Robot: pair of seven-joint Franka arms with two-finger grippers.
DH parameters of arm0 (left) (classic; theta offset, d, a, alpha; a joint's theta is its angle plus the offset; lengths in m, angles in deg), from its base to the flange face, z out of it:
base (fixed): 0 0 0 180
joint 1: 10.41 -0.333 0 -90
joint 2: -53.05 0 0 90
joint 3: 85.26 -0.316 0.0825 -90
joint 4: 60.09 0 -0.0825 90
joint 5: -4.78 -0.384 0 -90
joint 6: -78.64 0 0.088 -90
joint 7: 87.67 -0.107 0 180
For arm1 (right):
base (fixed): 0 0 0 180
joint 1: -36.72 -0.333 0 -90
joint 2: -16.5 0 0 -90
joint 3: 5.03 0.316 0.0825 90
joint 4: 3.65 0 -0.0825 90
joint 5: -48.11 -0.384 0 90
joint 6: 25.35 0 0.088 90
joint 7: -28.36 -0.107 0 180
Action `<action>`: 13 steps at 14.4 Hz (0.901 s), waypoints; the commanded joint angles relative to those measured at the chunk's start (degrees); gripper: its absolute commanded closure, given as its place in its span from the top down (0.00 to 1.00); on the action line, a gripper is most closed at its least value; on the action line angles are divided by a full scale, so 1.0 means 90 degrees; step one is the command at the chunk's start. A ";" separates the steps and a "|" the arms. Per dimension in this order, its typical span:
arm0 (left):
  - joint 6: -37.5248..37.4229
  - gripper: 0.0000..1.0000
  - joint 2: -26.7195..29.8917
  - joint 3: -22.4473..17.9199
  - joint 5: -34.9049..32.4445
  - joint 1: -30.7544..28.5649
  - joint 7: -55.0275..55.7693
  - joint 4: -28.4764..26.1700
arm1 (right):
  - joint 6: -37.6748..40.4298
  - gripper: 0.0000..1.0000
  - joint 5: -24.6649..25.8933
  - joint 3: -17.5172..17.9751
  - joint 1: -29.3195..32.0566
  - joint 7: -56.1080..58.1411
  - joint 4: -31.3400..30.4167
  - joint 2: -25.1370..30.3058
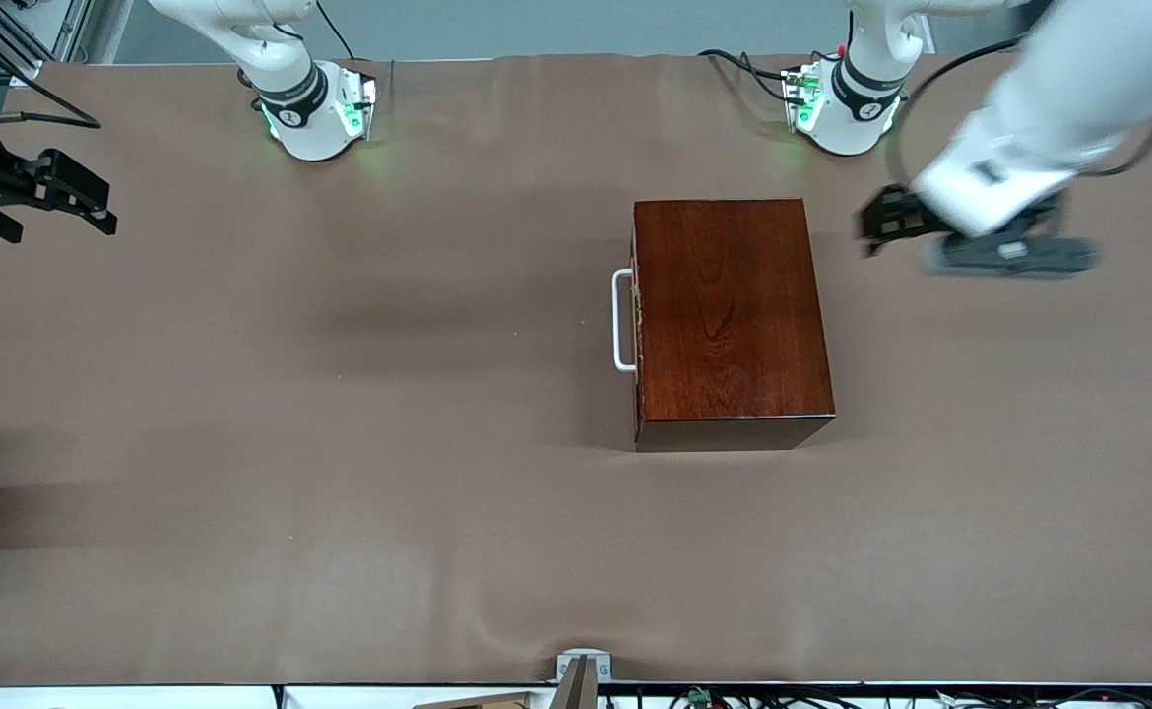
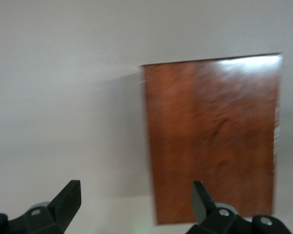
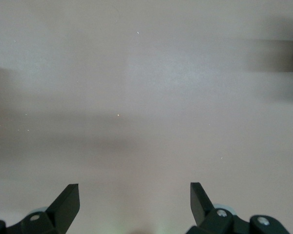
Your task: Open drawer, take yellow block, close drawer
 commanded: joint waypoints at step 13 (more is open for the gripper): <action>0.1569 1.00 -0.3372 -0.0942 -0.0613 0.3752 0.3670 0.2235 | 0.0015 1.00 -0.0014 0.0039 0.0019 0.0038 0.0122 -0.0067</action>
